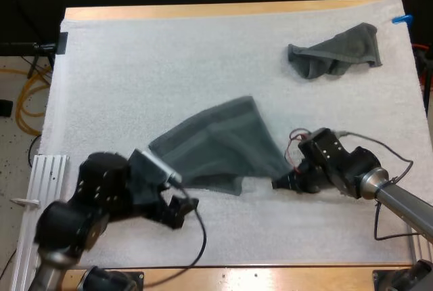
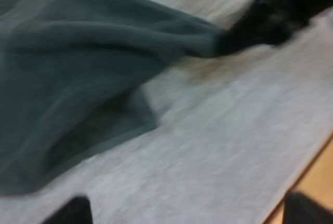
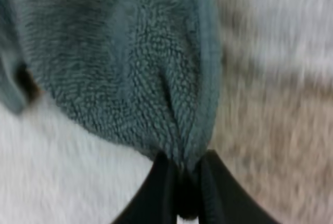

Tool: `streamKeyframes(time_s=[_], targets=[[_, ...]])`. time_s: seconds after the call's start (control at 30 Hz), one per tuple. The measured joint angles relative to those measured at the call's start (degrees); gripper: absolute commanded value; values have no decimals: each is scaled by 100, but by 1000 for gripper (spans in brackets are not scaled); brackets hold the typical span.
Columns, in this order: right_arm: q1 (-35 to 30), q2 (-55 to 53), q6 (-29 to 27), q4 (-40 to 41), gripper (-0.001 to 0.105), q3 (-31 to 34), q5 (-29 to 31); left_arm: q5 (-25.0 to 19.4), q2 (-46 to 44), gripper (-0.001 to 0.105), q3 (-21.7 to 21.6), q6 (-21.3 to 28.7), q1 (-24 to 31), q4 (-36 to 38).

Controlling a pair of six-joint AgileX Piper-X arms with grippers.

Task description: Pick towel from pile fold and stack

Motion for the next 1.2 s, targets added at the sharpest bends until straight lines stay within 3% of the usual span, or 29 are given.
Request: streamKeyframes(time_s=[0.33, 0.57, 0.67, 0.83, 0.9, 1.0, 1.1, 1.2], targets=[[0, -979, -88, 2356, 0, 0, -234, -163, 722, 70, 0, -130, 3, -984], [0, -2041, -98, 3030, 1, 0, -234, -163, 761, 70, 0, -134, 3, -1127], [0, -2164, -91, 3029, 16, 0, -294, -163, 761, 70, 0, -133, 3, -1160], [0, -2164, -91, 3042, 75, 0, -943, -163, 761, 70, 0, -133, 3, -1158], [0, -2164, -91, 3056, 81, 0, -1029, -163, 761, 70, 0, -133, 3, -1158], [0, -2164, -91, 2823, 75, 0, -829, -163, 761, 70, 0, -133, 3, -1158], [0, -2116, -91, 2127, 66, 0, -276, -163, 761, 70, 0, -133, 3, -1149], [-105, -1867, -91, 1247, 63, -3, -135, -163, 761, 70, 0, -133, 3, -1026]])
